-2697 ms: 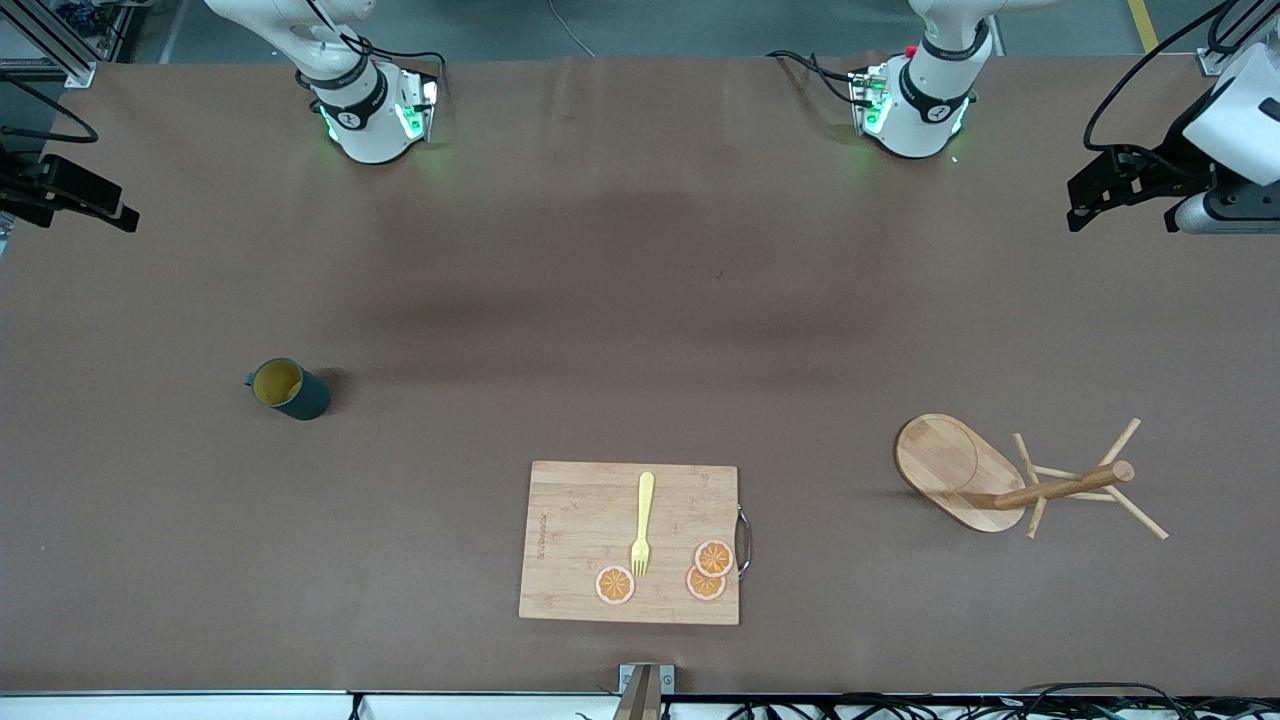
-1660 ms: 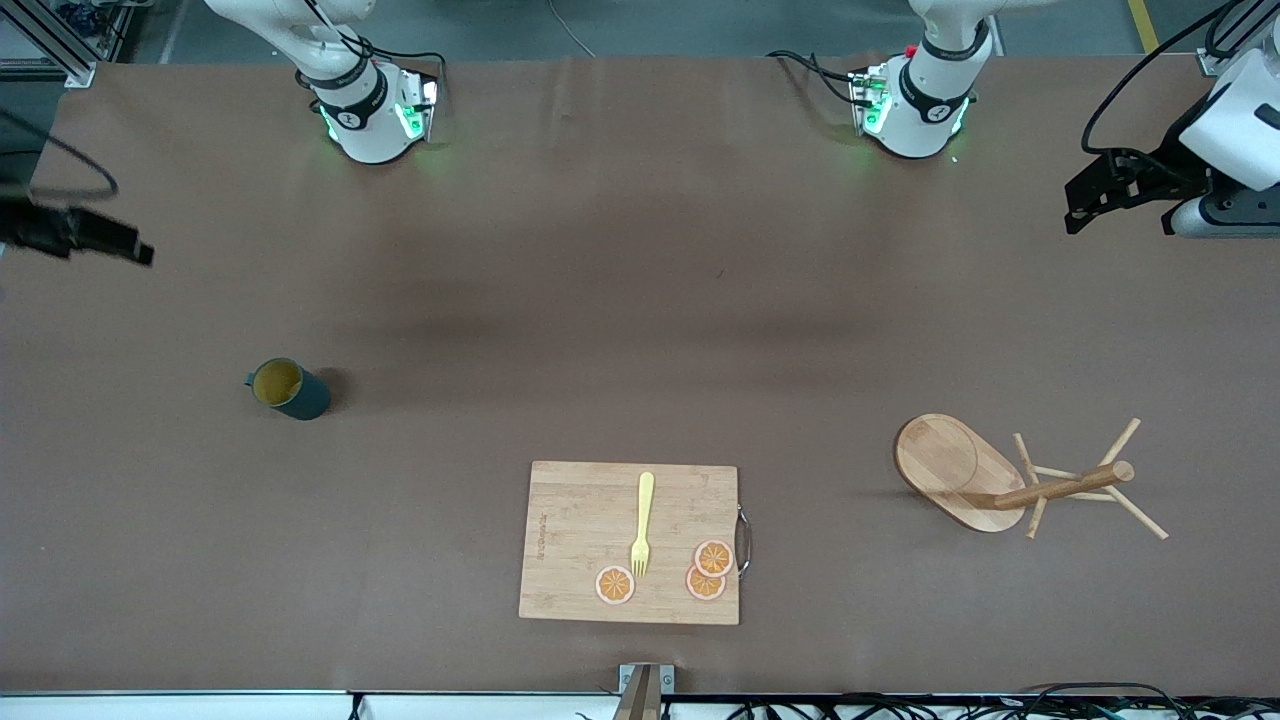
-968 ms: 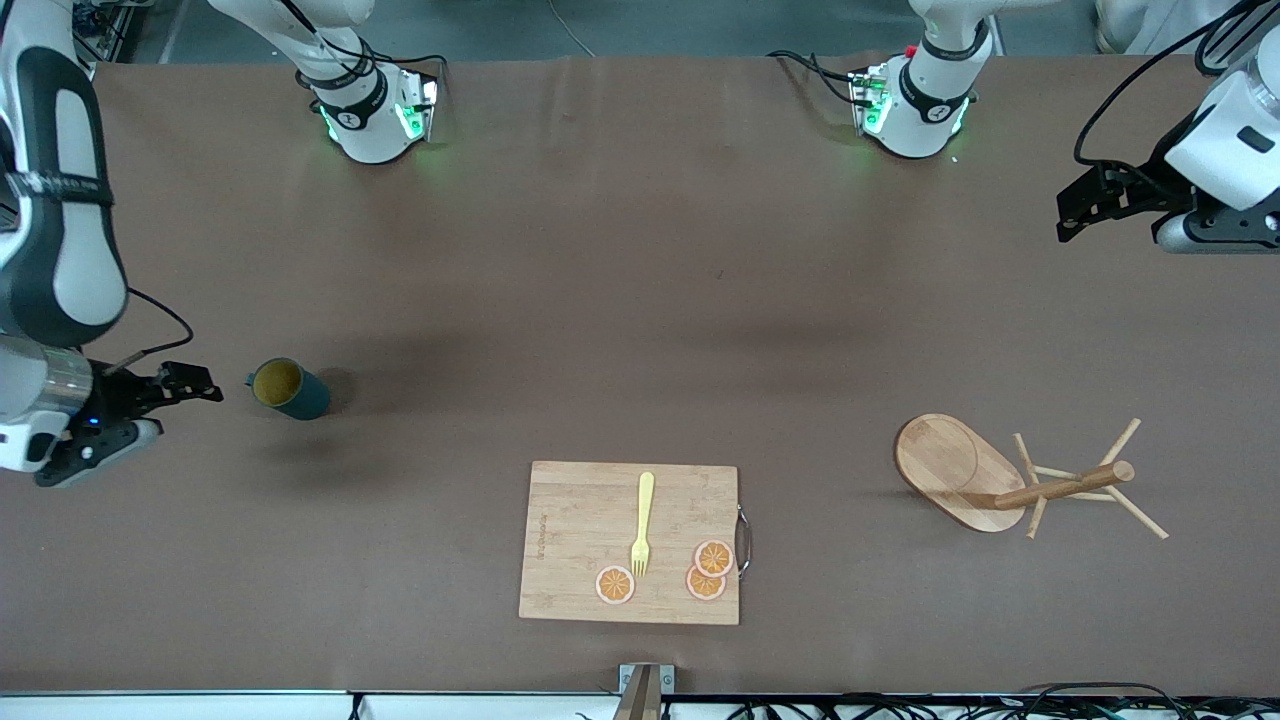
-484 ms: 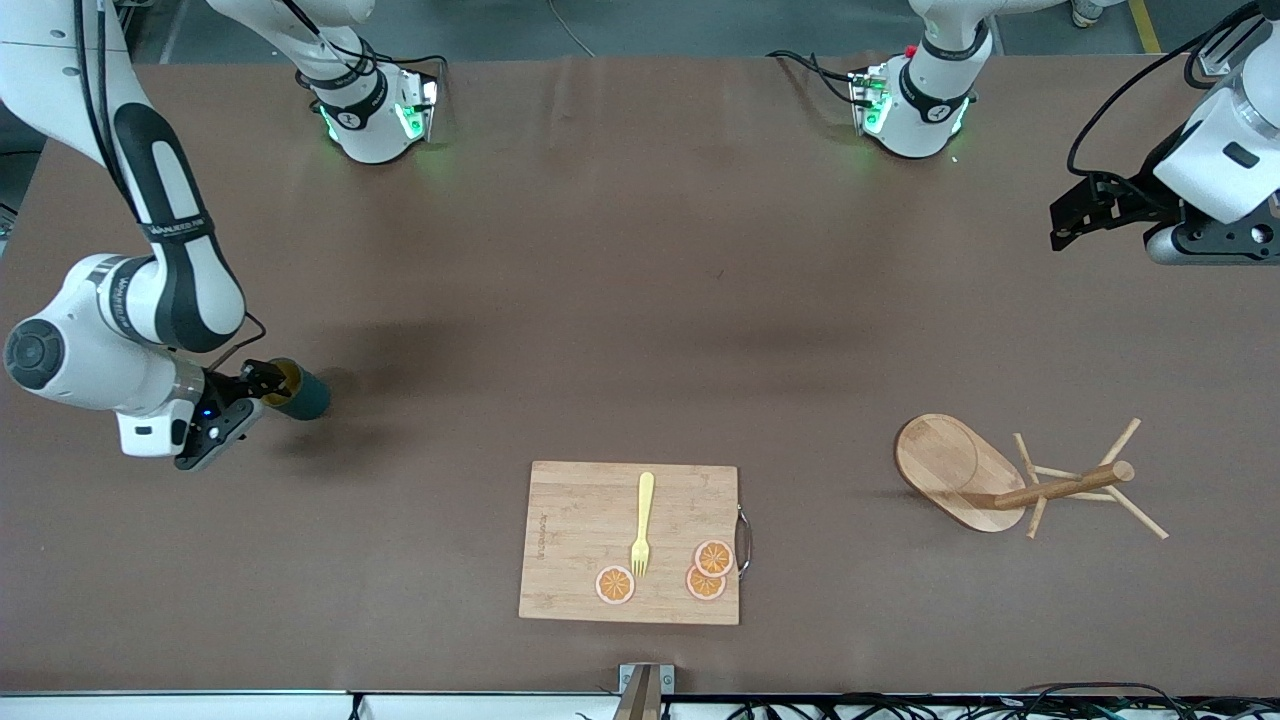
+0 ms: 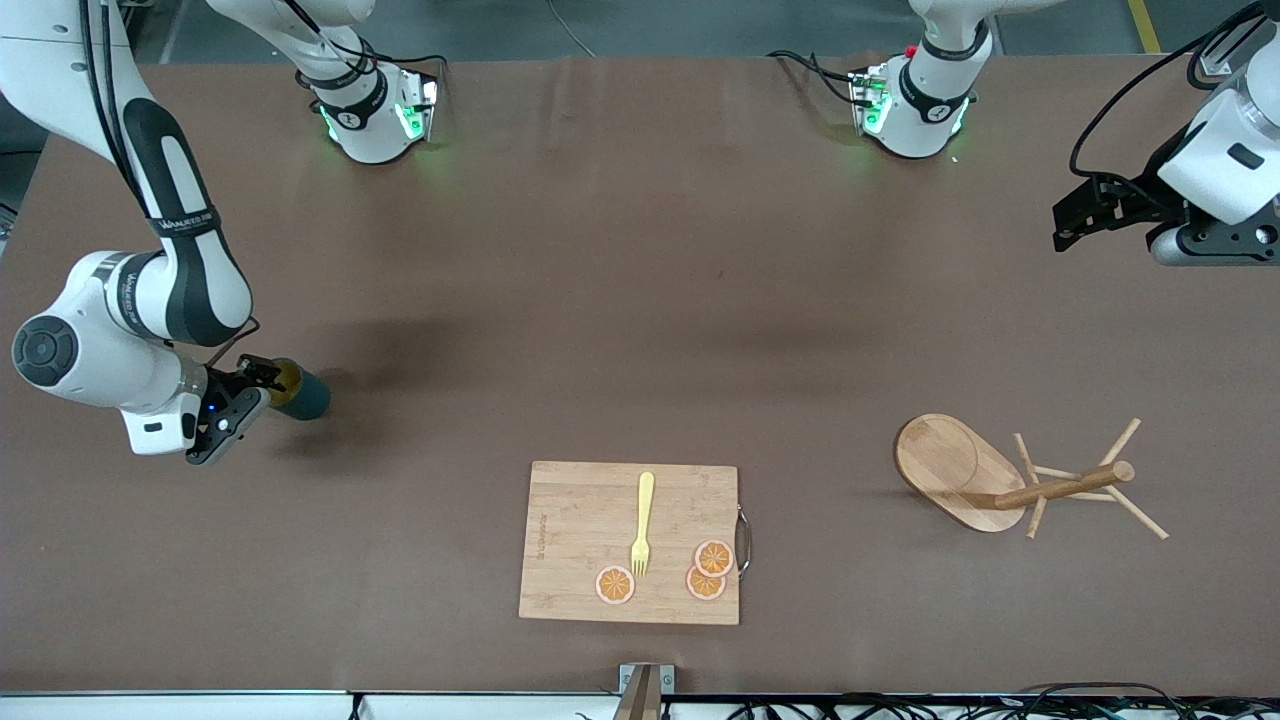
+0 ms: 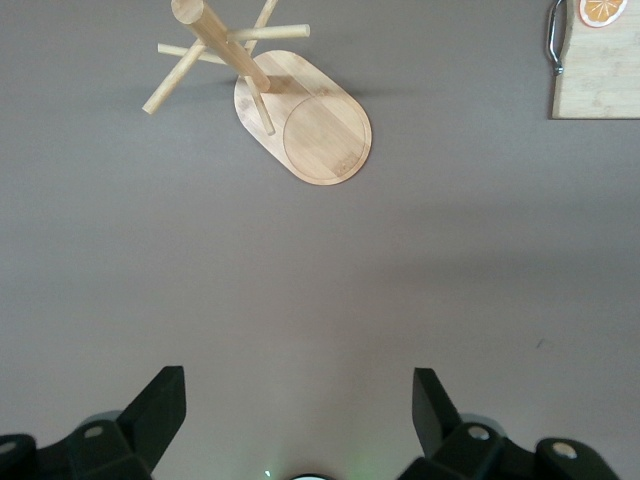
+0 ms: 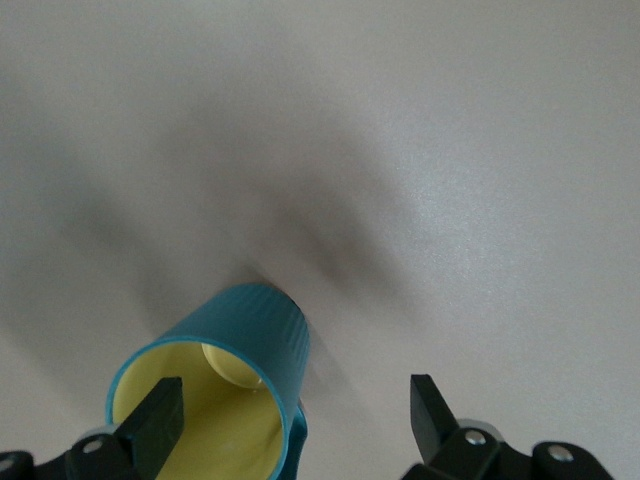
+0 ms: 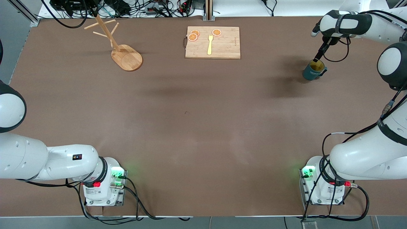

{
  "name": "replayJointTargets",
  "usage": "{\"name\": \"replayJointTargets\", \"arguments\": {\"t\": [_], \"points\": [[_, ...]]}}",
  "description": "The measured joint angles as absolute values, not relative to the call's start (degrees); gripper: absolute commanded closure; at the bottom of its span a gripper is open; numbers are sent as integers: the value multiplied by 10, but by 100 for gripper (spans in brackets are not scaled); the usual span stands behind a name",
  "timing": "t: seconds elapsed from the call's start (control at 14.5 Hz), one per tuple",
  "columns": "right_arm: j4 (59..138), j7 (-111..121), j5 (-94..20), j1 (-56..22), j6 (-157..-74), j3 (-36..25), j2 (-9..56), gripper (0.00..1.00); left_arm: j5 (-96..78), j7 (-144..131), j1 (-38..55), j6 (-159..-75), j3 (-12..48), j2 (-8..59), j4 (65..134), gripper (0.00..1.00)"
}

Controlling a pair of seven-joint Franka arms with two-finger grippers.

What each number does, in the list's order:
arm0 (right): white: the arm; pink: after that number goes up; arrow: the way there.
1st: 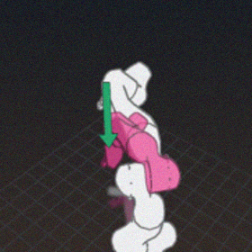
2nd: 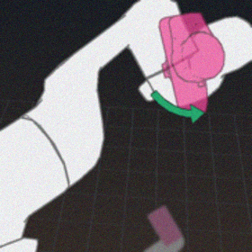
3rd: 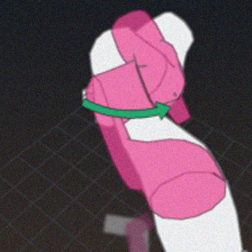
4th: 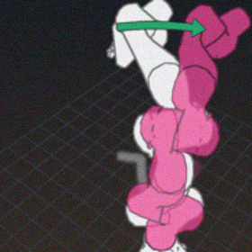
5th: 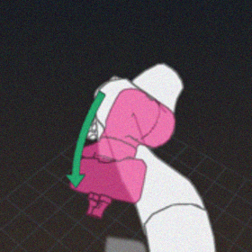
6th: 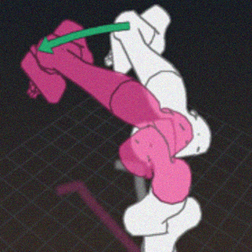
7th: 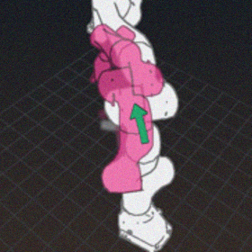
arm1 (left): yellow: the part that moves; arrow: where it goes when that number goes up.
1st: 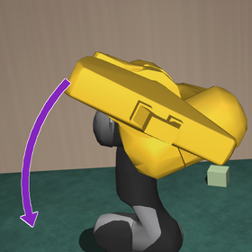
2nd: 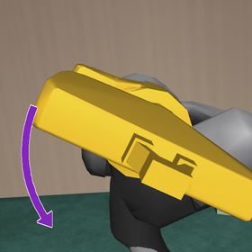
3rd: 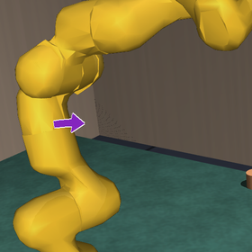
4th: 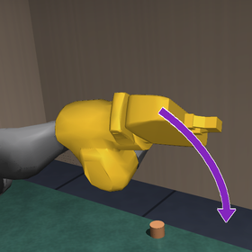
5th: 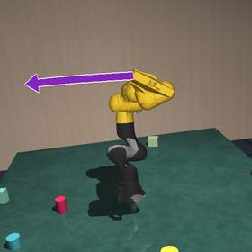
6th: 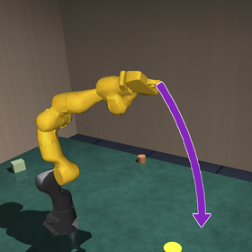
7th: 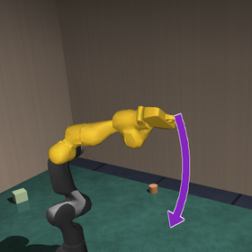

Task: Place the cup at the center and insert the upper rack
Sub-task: 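Lift the teal mug with the right gripper toward the table center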

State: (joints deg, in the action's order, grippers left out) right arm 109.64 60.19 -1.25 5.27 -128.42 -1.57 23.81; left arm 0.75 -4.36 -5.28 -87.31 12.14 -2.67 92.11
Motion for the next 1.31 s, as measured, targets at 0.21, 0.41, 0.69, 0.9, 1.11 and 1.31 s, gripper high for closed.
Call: {"name": "replayJointTargets", "arguments": {"t": [0.21,0.41,0.69,0.9,1.11,1.31], "points": [[1105,614,-12,56,-1293,-18,238,3,8,-44,-53,-873,121,-27,924,0],[1135,619,-11,57,-1331,-18,238,8,8,-44,-53,-873,121,-27,924,0],[1146,620,-11,57,-1342,-18,238,83,8,-44,-53,-873,121,-27,924,0],[1146,617,-11,57,-1342,-18,238,100,8,-45,-53,-873,121,-27,925,0],[1147,613,-11,57,-1341,-18,238,100,8,-45,-53,-873,121,-27,928,0],[1147,600,-11,57,-1334,-18,238,100,8,-45,-53,-873,122,-27,929,0]]}}
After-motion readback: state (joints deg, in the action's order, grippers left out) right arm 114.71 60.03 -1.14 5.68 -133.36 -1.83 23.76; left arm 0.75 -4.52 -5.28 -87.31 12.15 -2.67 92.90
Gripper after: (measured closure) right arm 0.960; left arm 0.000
